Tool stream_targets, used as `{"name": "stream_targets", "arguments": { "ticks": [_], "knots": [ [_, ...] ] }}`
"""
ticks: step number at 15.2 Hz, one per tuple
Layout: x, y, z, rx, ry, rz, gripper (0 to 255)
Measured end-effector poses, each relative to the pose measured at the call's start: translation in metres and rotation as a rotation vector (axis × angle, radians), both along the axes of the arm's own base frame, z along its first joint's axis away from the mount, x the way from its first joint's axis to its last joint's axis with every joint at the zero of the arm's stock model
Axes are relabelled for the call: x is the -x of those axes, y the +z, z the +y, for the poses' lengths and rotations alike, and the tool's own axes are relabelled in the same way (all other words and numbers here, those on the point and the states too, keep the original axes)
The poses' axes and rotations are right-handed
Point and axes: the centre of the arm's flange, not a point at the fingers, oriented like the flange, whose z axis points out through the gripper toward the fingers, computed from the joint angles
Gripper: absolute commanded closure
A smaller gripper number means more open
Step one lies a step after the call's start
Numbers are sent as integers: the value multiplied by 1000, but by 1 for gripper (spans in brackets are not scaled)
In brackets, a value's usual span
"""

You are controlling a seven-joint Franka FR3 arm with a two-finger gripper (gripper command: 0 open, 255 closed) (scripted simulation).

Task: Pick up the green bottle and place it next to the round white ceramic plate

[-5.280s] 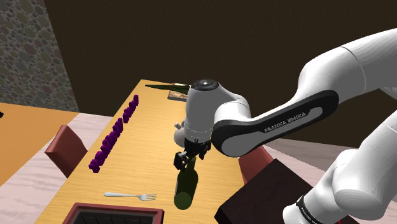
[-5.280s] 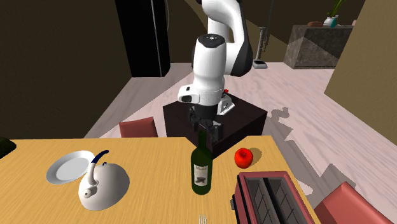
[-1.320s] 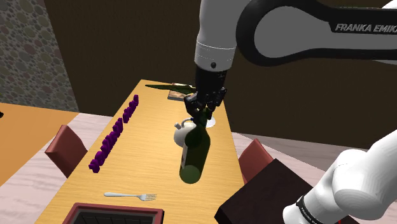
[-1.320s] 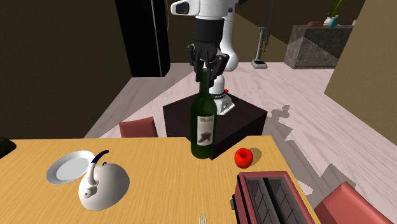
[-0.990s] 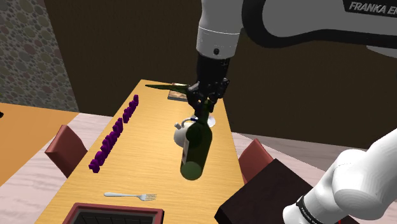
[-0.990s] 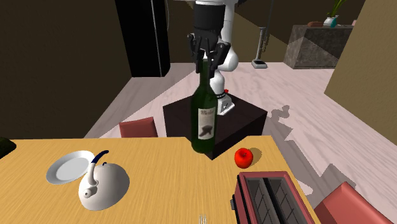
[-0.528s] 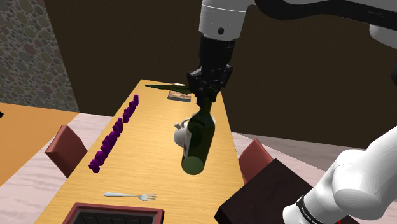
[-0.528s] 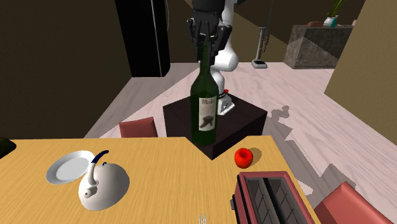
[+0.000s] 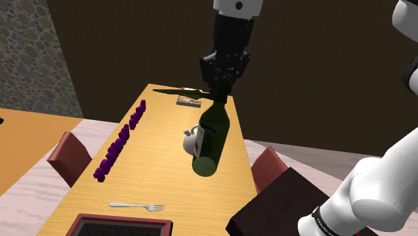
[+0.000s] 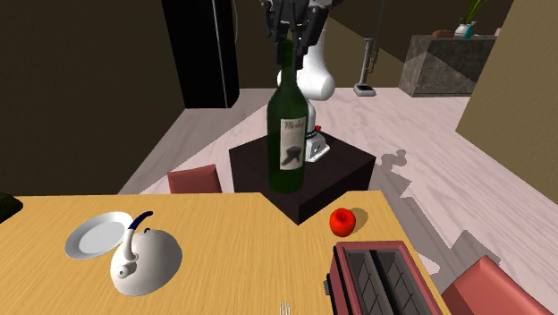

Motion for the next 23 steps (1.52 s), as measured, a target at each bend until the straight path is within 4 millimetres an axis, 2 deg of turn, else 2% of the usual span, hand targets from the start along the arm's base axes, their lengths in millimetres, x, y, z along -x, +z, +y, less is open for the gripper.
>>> {"name": "stream_targets", "arguments": {
  "ticks": [11, 14, 21, 23],
  "knots": [
    [-1, 59, 1, 0, 0, 0, 255],
    [-11, 49, -20, 1, -1, 0, 255],
    [-45, 8, -91, 1, -1, 1, 255],
    [-53, -10, -113, 1, -2, 1, 255]
  ]
}}
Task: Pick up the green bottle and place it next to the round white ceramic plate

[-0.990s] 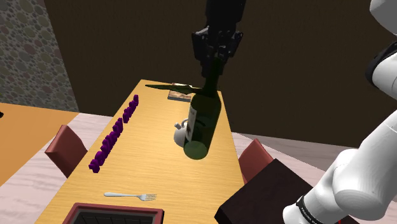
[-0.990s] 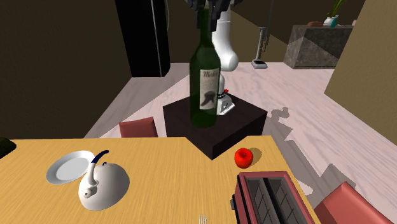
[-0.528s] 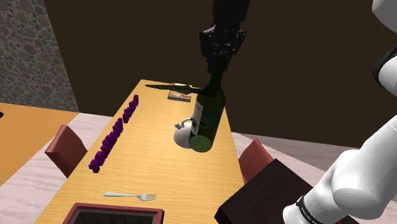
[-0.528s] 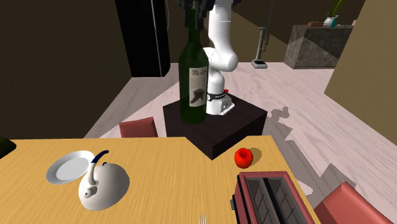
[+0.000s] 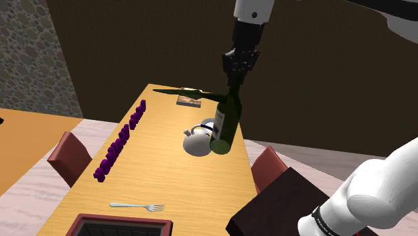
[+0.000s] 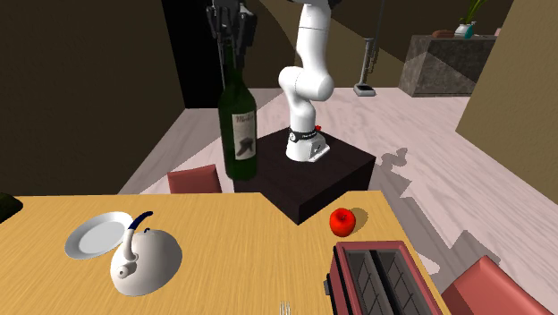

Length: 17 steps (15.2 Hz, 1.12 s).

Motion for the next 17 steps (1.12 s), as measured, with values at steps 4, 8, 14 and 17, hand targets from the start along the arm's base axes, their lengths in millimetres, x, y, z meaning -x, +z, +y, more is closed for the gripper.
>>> {"name": "stream_targets", "arguments": {
  "ticks": [4, 8, 14, 17],
  "knots": [
    [-19, -25, -42, -1, 0, 0, 255],
    [-39, -51, -85, -1, 0, 0, 255],
    [-67, -89, -145, -1, 0, 0, 255],
    [-79, -111, -177, -1, 0, 0, 255]
  ]
}}
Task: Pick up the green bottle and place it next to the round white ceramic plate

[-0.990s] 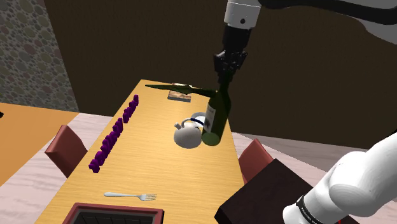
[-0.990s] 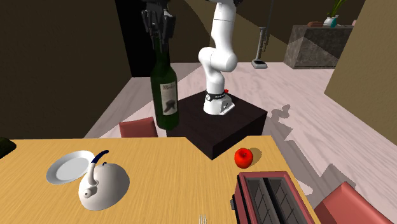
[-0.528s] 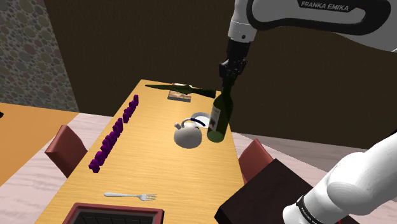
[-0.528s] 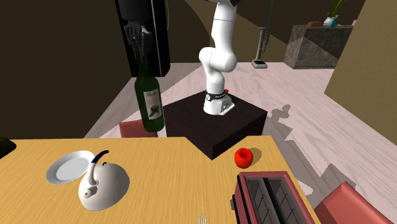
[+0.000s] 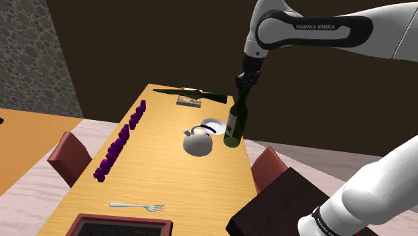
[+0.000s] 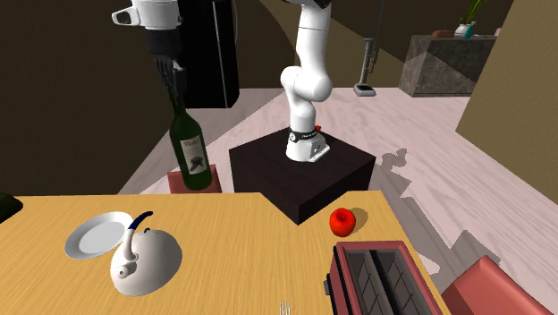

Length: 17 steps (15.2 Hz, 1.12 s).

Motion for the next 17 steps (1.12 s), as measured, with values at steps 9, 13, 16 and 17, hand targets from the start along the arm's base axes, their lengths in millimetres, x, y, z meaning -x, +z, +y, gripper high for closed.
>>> {"name": "stream_targets", "arguments": {
  "ticks": [9, 13, 16, 17],
  "knots": [
    [-42, -56, -95, 0, 0, -1, 255],
    [-64, -86, -137, 0, 0, 0, 255],
    [-78, -105, -164, 0, 0, -1, 255],
    [-82, -109, -177, -1, 0, 0, 255]
  ]
}}
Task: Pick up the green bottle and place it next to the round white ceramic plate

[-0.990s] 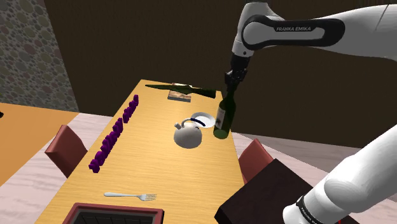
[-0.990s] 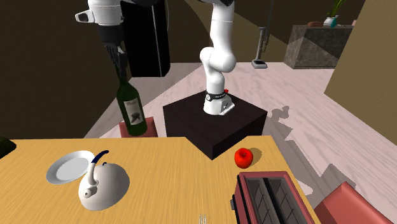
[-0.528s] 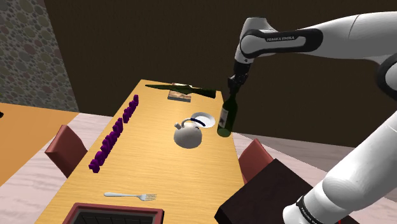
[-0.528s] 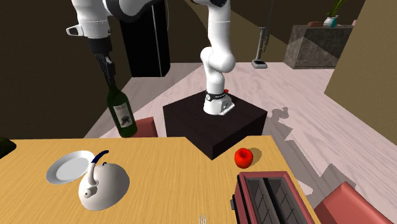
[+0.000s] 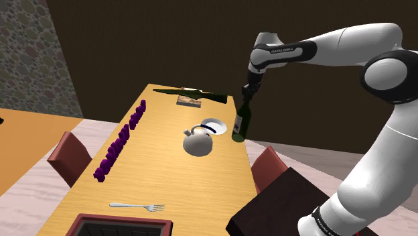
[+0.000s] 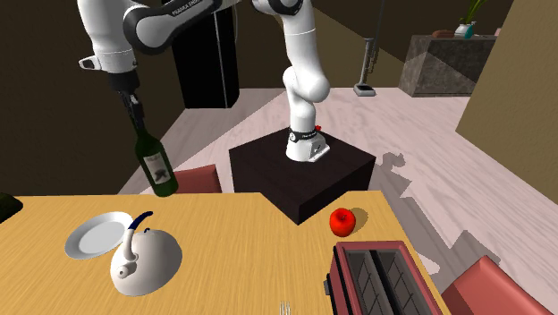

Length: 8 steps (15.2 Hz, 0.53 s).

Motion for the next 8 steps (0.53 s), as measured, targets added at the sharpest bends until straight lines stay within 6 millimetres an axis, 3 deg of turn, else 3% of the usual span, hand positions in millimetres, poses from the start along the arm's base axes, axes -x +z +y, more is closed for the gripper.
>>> {"name": "stream_targets", "arguments": {
  "ticks": [2, 8],
  "knots": [
    [-3, -13, -9, 0, 0, 0, 255],
    [-5, -45, -12, 1, 1, 0, 255]
  ]
}}
